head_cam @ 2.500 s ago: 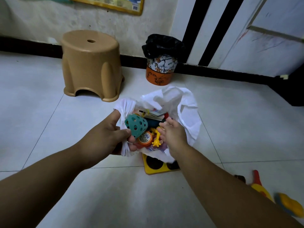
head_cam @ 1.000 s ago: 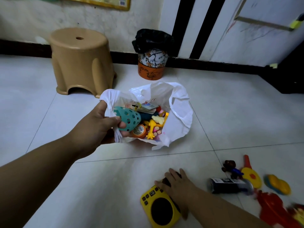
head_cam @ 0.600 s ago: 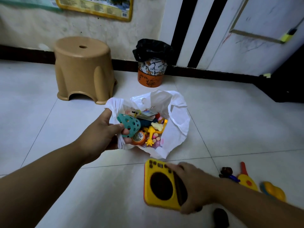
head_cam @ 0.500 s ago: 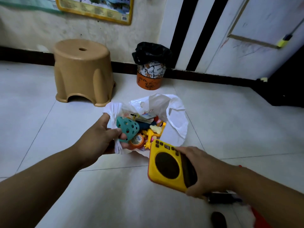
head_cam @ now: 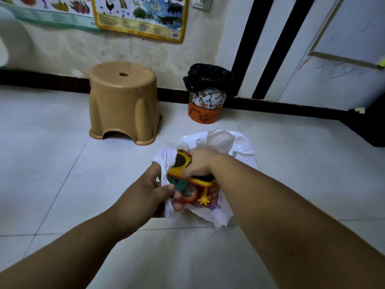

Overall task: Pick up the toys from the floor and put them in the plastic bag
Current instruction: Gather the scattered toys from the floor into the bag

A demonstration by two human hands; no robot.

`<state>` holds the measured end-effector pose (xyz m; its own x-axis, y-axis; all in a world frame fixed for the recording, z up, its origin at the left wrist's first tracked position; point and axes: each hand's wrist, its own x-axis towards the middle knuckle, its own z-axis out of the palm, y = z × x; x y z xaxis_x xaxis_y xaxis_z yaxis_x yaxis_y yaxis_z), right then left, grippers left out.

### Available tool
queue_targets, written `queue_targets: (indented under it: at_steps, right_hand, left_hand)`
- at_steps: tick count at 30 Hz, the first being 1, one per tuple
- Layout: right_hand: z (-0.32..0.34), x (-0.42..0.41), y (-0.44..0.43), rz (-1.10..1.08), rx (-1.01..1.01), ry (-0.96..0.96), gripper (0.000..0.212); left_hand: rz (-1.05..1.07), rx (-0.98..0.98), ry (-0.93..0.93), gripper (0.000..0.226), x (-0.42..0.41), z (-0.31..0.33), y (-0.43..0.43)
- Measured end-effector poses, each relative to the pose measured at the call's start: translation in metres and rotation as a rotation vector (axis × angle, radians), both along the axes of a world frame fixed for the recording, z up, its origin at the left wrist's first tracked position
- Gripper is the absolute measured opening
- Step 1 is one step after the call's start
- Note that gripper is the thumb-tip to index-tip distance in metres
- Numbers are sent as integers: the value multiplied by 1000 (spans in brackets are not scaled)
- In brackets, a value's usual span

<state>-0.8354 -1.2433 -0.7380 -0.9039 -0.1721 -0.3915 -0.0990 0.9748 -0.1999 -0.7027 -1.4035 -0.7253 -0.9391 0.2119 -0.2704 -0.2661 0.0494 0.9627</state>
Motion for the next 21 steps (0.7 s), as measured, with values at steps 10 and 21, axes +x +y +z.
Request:
queue_targets:
  at_steps: [10,21]
  right_hand:
    - [-43,14,70,-142,434,180,56]
    - [-27,100,164,-341,690,60,58]
  left_hand:
    - [-23,53,-31,43,-10,-5,-7]
    - [-77,144,-11,27,-1,-8,28]
